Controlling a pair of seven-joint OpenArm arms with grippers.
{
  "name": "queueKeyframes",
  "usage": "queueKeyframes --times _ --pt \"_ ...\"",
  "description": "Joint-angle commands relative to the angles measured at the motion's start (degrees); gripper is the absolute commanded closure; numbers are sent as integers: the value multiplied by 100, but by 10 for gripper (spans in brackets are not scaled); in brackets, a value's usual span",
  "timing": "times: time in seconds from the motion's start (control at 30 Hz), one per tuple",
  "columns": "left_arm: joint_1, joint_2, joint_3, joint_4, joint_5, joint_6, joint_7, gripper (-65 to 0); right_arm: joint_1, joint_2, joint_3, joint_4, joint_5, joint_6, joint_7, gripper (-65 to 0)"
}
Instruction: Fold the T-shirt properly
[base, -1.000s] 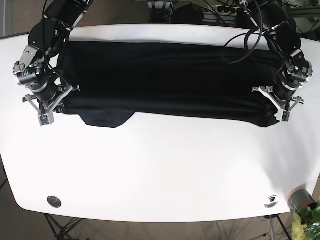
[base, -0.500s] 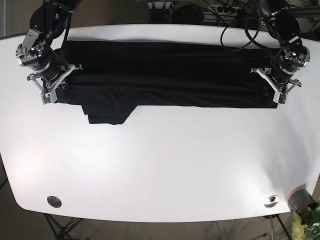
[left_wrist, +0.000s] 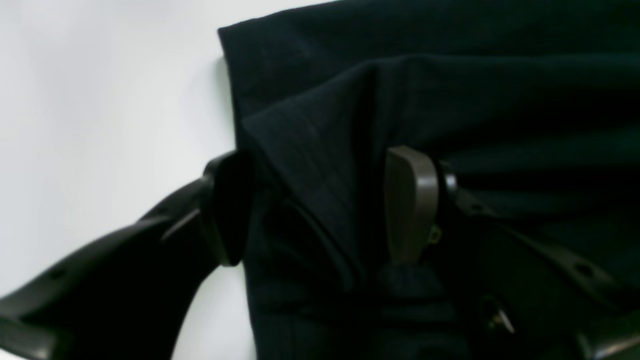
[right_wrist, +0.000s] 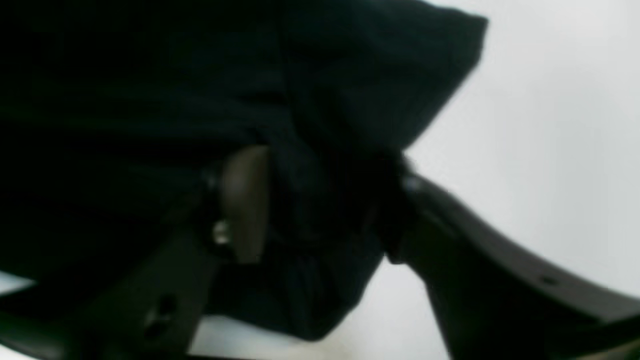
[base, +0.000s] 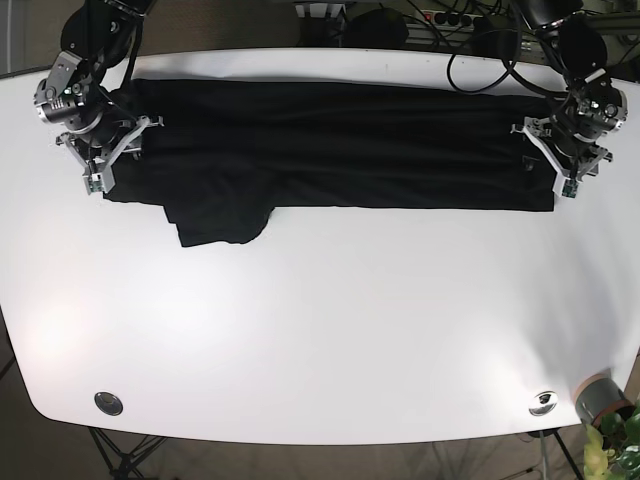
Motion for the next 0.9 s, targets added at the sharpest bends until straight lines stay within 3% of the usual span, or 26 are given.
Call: queueKeyframes --times 0.0,0.1,0.33,0.87 --pt "-63 -231 -36 164 -86 36 -82 -357 78 79 38 243 57 -17 107 -415" --pt "-134 -248 -106 498 -429 36 -74 -353 113 79 38 243 66 0 125 -449" --pt "-125 -274 -212 876 -1203 36 -65 -353 632 79 -32 41 66 18 256 -430" --pt "-125 -266 333 -91 -1220 36 -74 -351 2073 79 -1254 -1770 57 -17 327 -430"
